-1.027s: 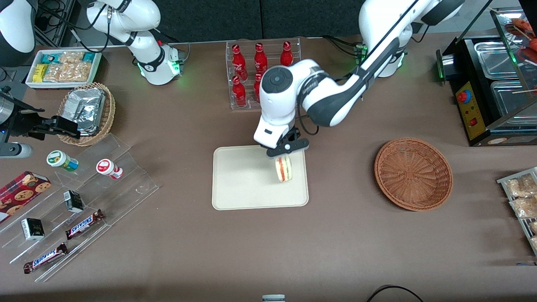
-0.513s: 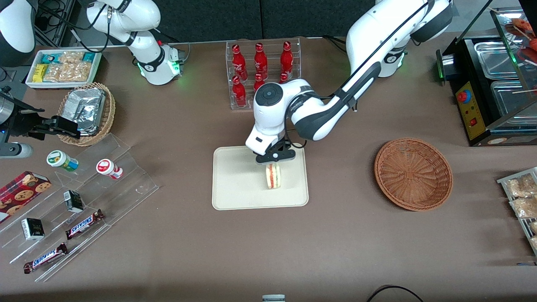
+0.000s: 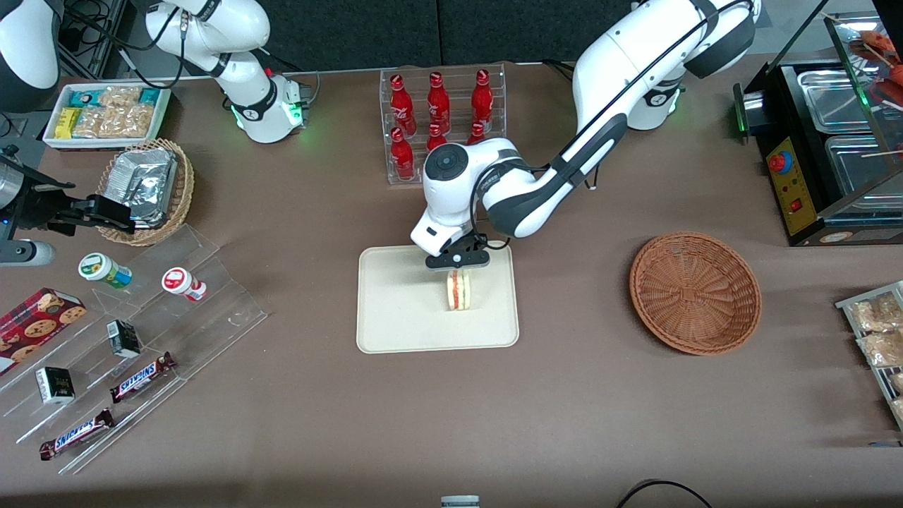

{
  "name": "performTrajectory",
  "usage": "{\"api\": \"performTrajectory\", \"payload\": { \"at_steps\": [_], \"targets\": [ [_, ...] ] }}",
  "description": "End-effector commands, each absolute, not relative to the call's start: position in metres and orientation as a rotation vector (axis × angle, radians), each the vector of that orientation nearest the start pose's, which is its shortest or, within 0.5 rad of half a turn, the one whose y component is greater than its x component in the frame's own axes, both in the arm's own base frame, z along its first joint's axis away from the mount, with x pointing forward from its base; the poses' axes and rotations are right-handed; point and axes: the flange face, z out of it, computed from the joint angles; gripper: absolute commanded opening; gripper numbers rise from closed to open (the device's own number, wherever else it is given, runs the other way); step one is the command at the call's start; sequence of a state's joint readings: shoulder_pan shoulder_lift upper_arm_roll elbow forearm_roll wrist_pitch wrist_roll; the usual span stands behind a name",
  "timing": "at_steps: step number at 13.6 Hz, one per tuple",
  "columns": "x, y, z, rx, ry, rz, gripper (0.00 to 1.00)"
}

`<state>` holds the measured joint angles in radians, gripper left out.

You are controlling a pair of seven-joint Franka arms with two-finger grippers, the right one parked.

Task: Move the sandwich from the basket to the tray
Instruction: 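Lower the sandwich onto the tray and open the left gripper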

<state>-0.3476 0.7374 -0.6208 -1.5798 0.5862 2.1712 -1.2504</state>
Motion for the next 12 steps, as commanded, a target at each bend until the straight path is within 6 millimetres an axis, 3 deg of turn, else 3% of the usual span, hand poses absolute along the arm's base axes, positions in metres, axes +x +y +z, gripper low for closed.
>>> {"api": "performTrajectory", "payload": {
  "at_steps": [1, 3, 4, 5, 6, 7, 8, 10, 12],
  "targets": [
    [0.466, -0.523, 0.257, -3.122, -0.08, -0.144, 0.01],
    [0.467, -0.522, 0.253, -3.115, -0.062, -0.16, 0.05],
    [0.467, -0.522, 0.249, -3.114, -0.059, -0.155, 0.13],
    [0.467, -0.522, 0.246, -3.113, -0.059, -0.152, 0.33],
    [0.468, -0.522, 0.247, -3.115, -0.059, -0.152, 0.68],
    [0.468, -0.522, 0.248, -3.114, -0.056, -0.156, 0.87],
    [0.469, -0.523, 0.252, -3.116, -0.061, -0.162, 0.99],
    [0.476, -0.523, 0.268, -3.125, -0.09, -0.195, 0.99],
    [0.482, -0.522, 0.304, -3.124, -0.144, -0.24, 0.99]
  ]
}}
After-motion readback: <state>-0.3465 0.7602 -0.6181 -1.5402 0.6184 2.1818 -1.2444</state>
